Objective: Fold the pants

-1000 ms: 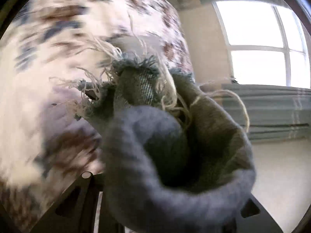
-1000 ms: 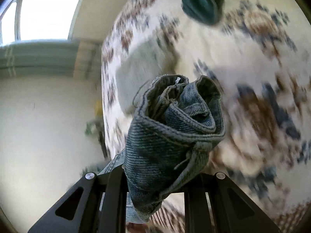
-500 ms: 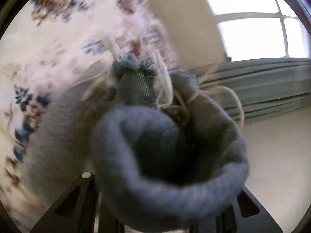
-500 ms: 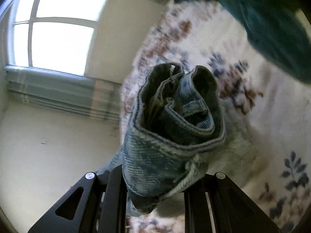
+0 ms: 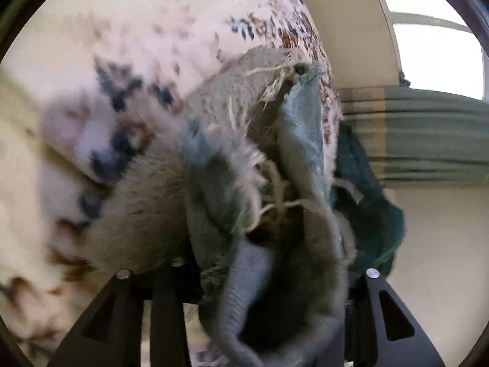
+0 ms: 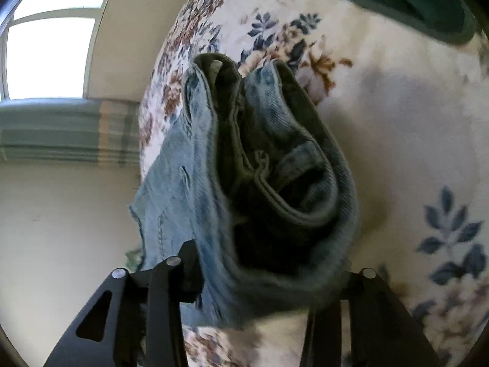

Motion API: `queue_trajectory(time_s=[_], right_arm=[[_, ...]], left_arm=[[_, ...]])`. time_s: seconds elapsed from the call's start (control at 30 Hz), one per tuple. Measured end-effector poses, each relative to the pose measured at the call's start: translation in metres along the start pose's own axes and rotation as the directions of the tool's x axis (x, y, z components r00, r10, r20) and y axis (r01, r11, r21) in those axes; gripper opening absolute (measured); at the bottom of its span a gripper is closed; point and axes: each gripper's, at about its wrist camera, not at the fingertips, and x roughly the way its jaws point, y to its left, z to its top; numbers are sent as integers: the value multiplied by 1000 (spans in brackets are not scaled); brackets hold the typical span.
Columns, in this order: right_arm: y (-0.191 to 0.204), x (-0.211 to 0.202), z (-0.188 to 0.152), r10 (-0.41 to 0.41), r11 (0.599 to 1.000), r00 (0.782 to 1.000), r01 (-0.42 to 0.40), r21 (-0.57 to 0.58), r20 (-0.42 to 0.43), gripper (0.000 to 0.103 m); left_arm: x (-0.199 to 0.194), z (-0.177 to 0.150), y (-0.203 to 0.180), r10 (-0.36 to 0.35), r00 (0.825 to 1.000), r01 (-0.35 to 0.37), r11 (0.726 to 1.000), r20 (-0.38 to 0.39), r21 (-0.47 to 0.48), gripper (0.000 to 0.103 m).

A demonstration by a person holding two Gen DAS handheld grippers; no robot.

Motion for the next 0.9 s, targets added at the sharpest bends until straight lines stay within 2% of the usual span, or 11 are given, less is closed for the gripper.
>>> queue_trajectory(time_s=[0.03,0.07,0.1,0.17,0.2,0.3,0.43,0.57,0.67,0.77,0.9], right_arm=[[3,-9,-2,-38,999,999,38,-29,11,60],[9,-15,-2,-62,997,998,63,-54,14,65],[15,-22,-4,-103,991,994,104,-85,22,67],[26,-37,-15,-206,961,977,213,-178,56,80],[36,-44,-21,-249,941,966,259,-220,71,82],[65,-68,-46,-374,843,913,408,-351,164,90],[100,-95,-74,-468,732,843,538,-418,266,103],[126,-134,-102,-510,678,796,605,-416,326,103],[143,-164,-124,-513,658,781,625,-421,357,103],[166,-205,-151,-505,628,762,647,-432,406,103],[192,-264,-185,-482,614,754,654,-442,447,103]], left_arm=[[-8,-2,-5,37,999,-38,999,15,26,57],[-13,1,-11,68,997,-70,996,33,51,82],[-25,0,-22,141,987,-147,985,72,94,99],[-39,-5,-28,215,970,-231,960,116,159,99],[-48,-9,-39,292,945,-318,925,146,207,99],[-67,-28,-60,410,884,-464,829,224,313,99],[-97,-61,-75,475,830,-557,728,292,399,99],[-107,-81,-99,505,799,-602,659,327,452,99],[-120,-101,-122,507,778,-627,603,371,493,99],[-148,-130,-147,481,775,-631,569,409,527,99],[-193,-168,-178,444,784,-621,561,434,547,99]])
